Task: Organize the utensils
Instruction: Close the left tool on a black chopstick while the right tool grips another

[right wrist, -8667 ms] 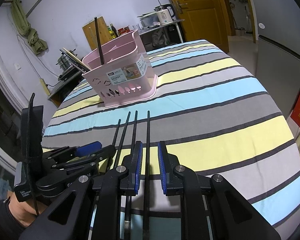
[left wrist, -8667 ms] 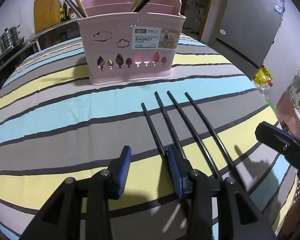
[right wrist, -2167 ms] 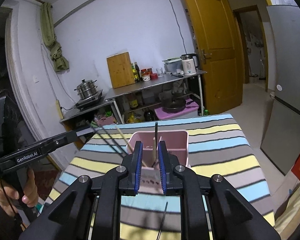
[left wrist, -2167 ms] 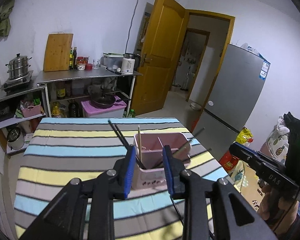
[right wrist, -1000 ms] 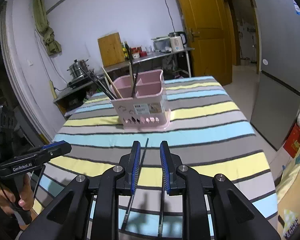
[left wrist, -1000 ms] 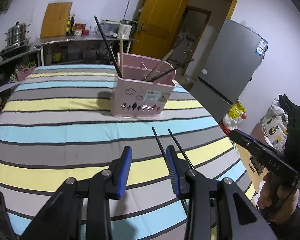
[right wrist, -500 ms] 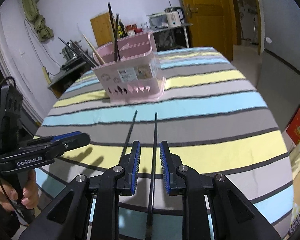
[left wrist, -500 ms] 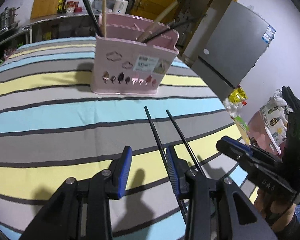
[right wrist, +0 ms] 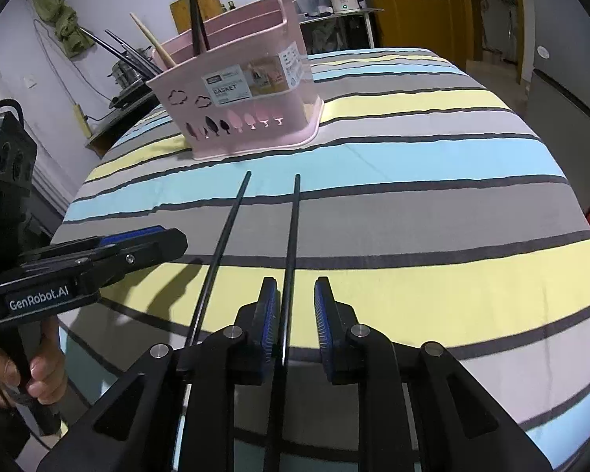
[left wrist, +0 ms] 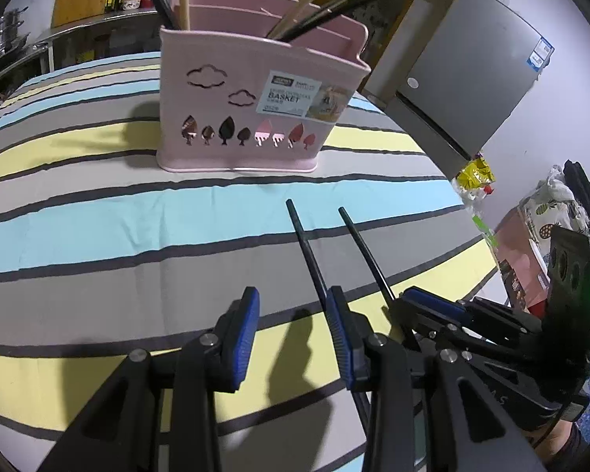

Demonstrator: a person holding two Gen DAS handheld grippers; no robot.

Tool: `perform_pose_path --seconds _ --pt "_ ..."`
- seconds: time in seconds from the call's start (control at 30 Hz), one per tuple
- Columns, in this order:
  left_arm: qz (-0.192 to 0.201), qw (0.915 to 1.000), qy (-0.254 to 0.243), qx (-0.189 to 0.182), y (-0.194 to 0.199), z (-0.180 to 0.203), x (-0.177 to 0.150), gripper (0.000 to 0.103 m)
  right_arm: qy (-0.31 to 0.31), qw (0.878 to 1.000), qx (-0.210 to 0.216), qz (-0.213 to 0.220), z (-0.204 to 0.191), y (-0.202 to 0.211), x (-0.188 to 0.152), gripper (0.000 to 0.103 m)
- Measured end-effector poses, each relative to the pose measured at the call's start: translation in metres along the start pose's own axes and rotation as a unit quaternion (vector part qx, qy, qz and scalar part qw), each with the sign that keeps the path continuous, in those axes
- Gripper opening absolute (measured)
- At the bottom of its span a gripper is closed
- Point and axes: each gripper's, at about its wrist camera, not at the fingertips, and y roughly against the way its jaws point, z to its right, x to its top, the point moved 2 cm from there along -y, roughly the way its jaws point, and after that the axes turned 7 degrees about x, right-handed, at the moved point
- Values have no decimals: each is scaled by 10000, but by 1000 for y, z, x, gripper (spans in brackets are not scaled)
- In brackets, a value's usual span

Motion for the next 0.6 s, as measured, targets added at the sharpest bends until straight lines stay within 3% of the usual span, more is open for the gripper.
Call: perform_pose_path --seconds 0.27,0.3,0.37,0.43,0.6 --pt "-90 9997 -194 77 -18 17 5 37 35 10000 -81 22 10 6 -1 10" --pt "-73 9995 -260 162 -20 20 4 35 15 10000 -86 24 11 7 -1 9" --pt "-17 9979 -478 429 -22 26 3 21 -19 9999 -96 24 13 8 -2 8" --pt "-32 9971 -629 428 -21 29 1 11 -37 9999 -104 18 13 9 -3 7" --pt "-88 9967 -693 417 -12 18 -6 11 -94 9998 -171 -19 12 12 -5 7"
